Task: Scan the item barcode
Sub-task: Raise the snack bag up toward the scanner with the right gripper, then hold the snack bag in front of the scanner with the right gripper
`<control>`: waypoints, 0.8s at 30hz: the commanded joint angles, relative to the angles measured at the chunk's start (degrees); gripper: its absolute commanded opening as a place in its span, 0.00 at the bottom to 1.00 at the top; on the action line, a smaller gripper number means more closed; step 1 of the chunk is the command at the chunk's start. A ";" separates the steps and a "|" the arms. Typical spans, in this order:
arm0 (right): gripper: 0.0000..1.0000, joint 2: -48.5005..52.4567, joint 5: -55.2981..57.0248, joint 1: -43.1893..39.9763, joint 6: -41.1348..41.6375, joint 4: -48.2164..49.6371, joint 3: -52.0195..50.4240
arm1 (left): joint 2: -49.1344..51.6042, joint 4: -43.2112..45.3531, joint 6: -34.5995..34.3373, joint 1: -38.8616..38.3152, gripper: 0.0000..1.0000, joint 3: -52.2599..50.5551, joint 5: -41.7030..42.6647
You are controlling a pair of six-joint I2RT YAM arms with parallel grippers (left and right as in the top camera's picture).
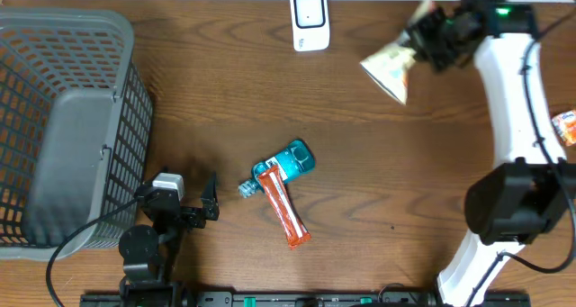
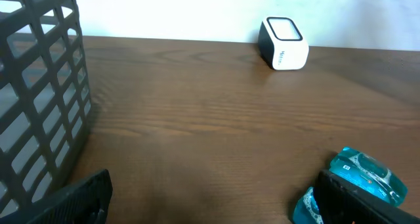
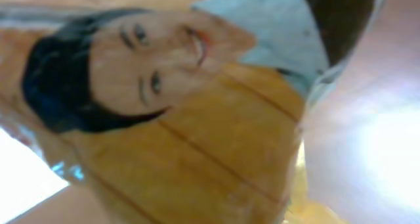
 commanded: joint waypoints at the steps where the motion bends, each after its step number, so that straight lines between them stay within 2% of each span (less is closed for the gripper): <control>1: 0.01 0.70 10.56 5.03 5.79 6.40 0.87 | -0.20 -0.79 0.35 -0.02 0.98 -1.55 0.33; 9: 0.01 3.43 32.76 14.60 14.45 22.36 0.87 | -0.20 -0.79 0.35 -0.02 0.98 -1.55 0.33; 14: 0.02 10.43 32.39 16.79 21.94 35.58 0.87 | -0.20 -0.79 0.35 -0.02 0.98 -1.55 0.33; 19: 0.02 17.14 32.13 16.79 23.26 48.28 0.87 | -0.20 -0.79 0.35 -0.02 0.98 -1.55 0.33; 24: 0.02 21.97 30.03 16.83 28.72 55.01 1.16 | -0.20 -0.79 0.35 -0.02 0.98 -1.55 0.33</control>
